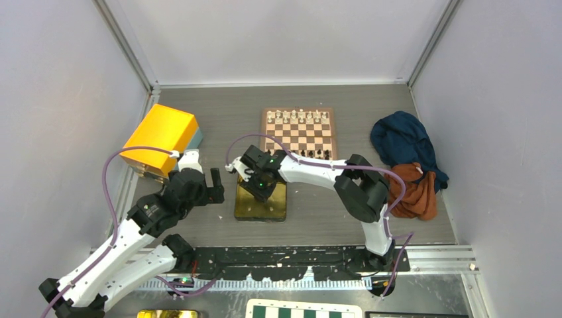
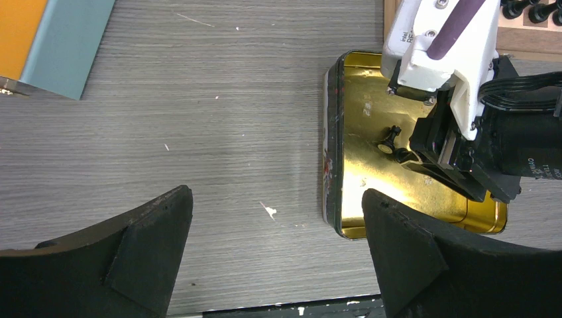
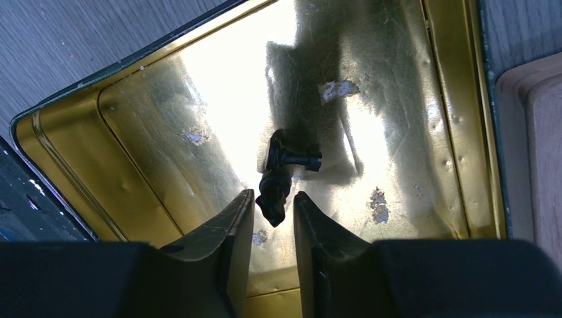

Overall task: Set up the chess pieces on the board
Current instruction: Pick up the chess piece from the storage box.

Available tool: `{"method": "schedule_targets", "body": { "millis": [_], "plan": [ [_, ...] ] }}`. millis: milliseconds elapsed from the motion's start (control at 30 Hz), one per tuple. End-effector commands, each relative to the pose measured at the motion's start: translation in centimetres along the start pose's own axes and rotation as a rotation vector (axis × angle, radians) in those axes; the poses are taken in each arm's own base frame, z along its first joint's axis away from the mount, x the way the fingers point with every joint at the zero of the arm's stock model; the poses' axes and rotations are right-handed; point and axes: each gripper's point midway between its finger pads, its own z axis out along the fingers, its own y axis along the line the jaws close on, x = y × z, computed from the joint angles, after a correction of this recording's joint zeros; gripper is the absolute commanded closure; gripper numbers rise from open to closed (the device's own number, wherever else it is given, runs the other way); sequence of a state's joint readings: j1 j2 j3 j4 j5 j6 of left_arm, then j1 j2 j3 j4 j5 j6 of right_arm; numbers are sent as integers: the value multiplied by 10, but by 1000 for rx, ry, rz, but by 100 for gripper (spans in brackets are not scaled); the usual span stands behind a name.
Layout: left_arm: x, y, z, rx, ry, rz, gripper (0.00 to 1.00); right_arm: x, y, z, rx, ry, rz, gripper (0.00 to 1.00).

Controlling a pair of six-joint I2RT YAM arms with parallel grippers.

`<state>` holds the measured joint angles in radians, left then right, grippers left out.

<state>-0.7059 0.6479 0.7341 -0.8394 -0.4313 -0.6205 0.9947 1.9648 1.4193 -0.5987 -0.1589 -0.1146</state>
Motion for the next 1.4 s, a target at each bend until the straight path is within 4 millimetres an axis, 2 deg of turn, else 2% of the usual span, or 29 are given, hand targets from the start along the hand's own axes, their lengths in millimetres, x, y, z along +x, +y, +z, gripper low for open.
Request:
{"method": "schedule_targets", "body": {
  "millis": [0, 233, 533, 867, 1167, 1367],
  "plan": [
    [-7, 2, -1, -10, -32, -2, 0, -15, 3, -2, -7, -40, -21, 68],
    [-7, 2, 0, -11, -31, -1, 0, -14, 2, -2, -2, -41, -16, 80],
    [-8, 2, -1, -10, -37, -5, 0, -19, 1, -10, 8, -59, -15, 86],
    [-10, 1, -2, -6, -42, -9, 0, -25, -2, -18, 32, -79, -6, 99],
    [-12, 0, -2, -2, -46, -12, 0, -31, -2, -28, 49, -99, 0, 99],
    [-15, 0, -3, -3, -54, -15, 0, -42, -2, -43, 62, -121, 18, 99]
  ]
}}
